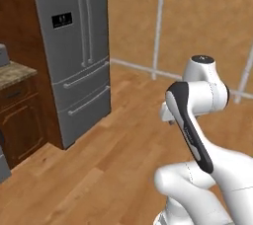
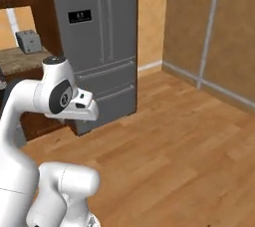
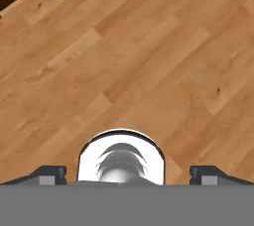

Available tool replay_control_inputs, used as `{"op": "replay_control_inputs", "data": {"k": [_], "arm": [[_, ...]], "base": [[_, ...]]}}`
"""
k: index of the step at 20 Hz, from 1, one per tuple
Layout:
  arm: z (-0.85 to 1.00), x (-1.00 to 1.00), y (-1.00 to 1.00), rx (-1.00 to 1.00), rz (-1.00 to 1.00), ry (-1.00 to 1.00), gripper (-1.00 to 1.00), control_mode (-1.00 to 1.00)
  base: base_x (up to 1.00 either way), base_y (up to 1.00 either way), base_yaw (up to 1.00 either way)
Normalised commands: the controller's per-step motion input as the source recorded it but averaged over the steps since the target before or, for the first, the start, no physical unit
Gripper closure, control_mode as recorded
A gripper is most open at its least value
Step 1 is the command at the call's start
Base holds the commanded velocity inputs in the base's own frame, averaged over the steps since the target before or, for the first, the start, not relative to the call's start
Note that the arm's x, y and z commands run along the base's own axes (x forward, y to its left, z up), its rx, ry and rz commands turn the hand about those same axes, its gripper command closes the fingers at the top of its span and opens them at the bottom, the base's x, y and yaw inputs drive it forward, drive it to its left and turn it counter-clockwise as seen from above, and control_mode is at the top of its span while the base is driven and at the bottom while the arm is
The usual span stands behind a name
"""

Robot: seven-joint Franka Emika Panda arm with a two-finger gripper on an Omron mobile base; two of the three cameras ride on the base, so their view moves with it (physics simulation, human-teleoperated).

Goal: Navigate to the stove.

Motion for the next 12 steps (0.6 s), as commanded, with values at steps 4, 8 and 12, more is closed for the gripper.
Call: {"op": "replay_control_inputs", "data": {"k": [4,8,12], "arm": [[0.0,0.0,0.0,0.0,0.0,0.0,-1.0,1.0],[0.0,0.0,0.0,0.0,0.0,0.0,-1.0,1.0],[0.0,0.0,0.0,0.0,0.0,0.0,-1.0,1.0]], "base": [[0.84,1.0,0.26],[0.54,1.0,0.44],[0.46,0.89,0.62]]}}
